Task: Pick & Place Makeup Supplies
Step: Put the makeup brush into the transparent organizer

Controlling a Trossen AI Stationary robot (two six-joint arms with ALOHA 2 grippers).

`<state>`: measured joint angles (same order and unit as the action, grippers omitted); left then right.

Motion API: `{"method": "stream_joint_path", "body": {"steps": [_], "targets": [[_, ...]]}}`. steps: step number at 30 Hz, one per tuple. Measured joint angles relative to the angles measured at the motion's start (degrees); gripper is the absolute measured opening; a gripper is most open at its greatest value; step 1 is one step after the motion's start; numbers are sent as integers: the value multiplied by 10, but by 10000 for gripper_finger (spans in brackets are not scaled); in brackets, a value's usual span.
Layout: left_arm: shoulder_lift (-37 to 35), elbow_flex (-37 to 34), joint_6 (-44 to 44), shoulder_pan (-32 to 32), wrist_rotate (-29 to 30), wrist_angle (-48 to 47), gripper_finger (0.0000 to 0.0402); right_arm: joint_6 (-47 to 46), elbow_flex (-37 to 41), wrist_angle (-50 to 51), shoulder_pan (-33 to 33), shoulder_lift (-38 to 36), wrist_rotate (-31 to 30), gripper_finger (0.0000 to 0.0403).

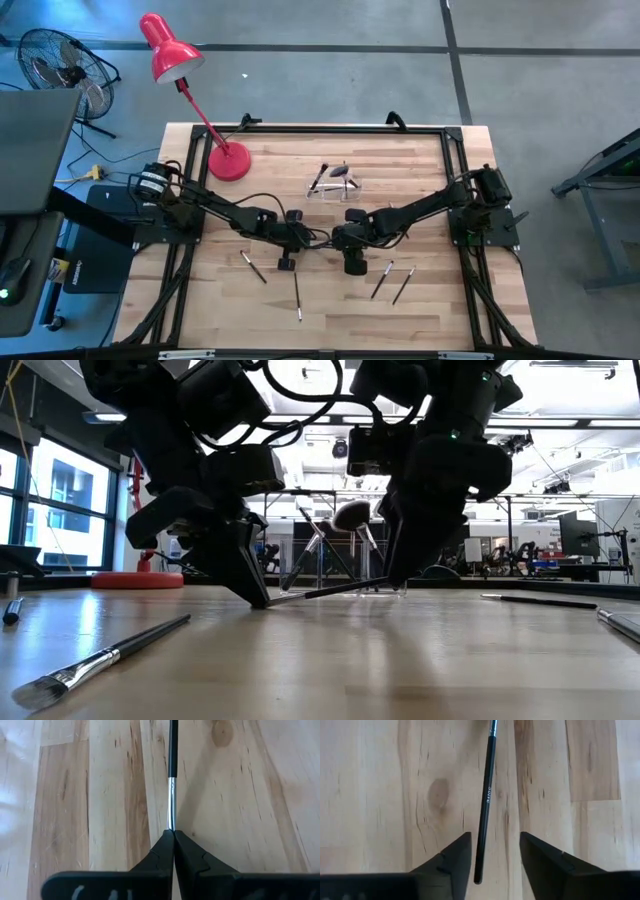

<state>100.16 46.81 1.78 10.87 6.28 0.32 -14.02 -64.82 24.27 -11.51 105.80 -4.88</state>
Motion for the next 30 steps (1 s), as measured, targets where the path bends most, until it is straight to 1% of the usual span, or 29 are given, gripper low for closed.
{"method": "stream_joint_path", "body": {"steps": [4,8,12,15,19,22,26,30], "targets": [[0,0,0,0,0,0,0,0,0,0,0,0,2,111],[0,0,0,0,0,0,0,0,0,0,0,0,16,75],[0,0,0,0,0,0,0,-11,0,0,0,0,22,53],[0,0,0,0,0,0,0,-23,0,0,0,0,23,45],[0,0,0,0,0,1,0,-24,0,-10,0,0,23,53],[0,0,0,0,0,2,0,-24,0,-37,2,5,13,71],[0,0,0,0,0,5,0,-26,0,-77,9,28,30,98],[0,0,1,0,0,7,0,-25,0,-88,11,41,31,119]]}}
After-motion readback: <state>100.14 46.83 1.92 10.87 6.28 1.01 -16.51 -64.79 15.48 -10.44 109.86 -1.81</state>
